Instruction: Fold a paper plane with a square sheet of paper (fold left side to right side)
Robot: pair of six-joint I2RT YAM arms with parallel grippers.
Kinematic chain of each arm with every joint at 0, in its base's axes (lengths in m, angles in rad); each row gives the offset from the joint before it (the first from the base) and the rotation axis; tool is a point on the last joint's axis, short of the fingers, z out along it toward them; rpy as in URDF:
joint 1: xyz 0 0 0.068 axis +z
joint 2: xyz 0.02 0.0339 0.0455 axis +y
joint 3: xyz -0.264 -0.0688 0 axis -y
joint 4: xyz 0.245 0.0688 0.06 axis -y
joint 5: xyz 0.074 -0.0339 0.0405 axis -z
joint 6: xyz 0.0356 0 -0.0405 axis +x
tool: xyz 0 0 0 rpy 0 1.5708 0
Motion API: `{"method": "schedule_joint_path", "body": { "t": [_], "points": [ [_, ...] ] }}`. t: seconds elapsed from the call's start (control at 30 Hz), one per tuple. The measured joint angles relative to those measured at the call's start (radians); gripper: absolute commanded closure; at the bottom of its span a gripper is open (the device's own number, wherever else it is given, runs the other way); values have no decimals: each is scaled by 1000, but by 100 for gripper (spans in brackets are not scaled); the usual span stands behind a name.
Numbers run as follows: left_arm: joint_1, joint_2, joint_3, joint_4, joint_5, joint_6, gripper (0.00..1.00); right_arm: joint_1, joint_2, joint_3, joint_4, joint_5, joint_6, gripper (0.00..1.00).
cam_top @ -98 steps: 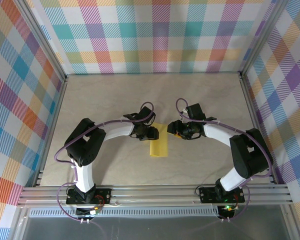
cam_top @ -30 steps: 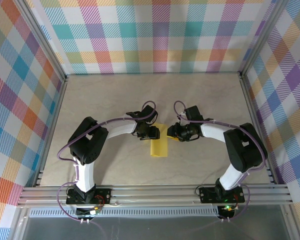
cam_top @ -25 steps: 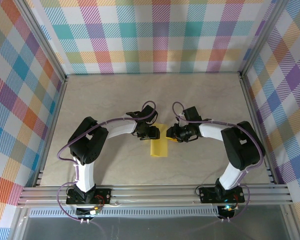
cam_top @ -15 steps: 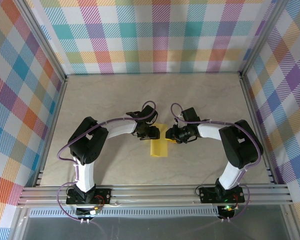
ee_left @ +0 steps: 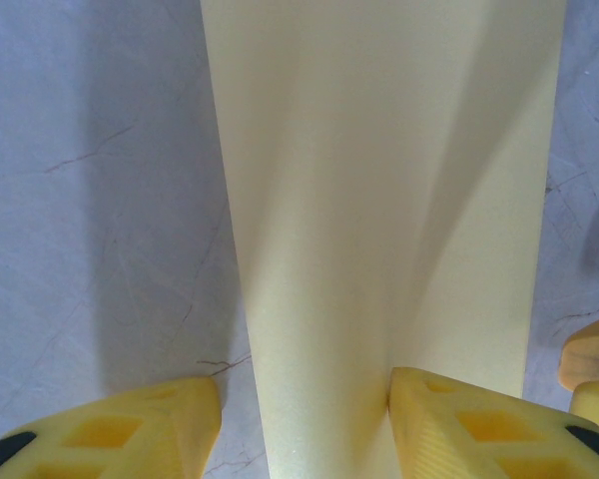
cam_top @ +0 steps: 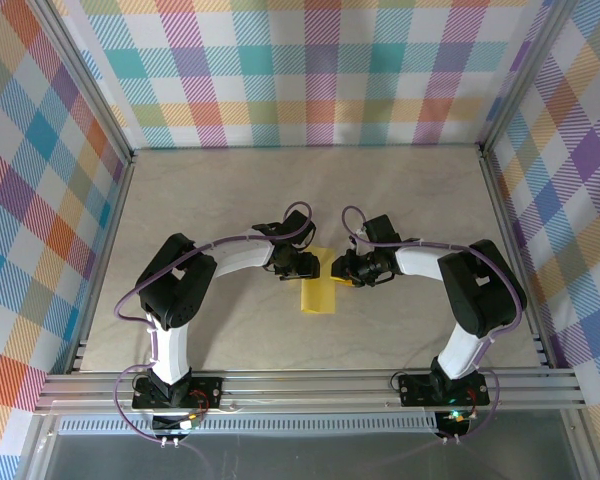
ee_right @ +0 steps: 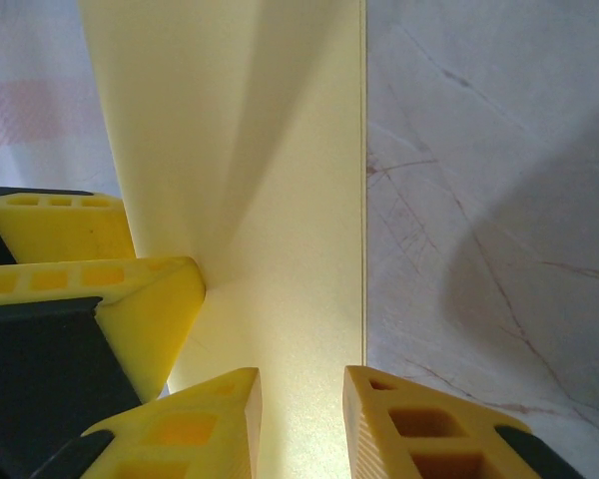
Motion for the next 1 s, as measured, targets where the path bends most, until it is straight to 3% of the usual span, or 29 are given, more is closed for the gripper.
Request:
{"method": "schedule_joint_path", "body": {
  "t": [1.0],
  "points": [
    [-2, 4, 6, -7, -7, 0, 47, 5, 1, 2, 0, 3, 0, 74]
  ]
}}
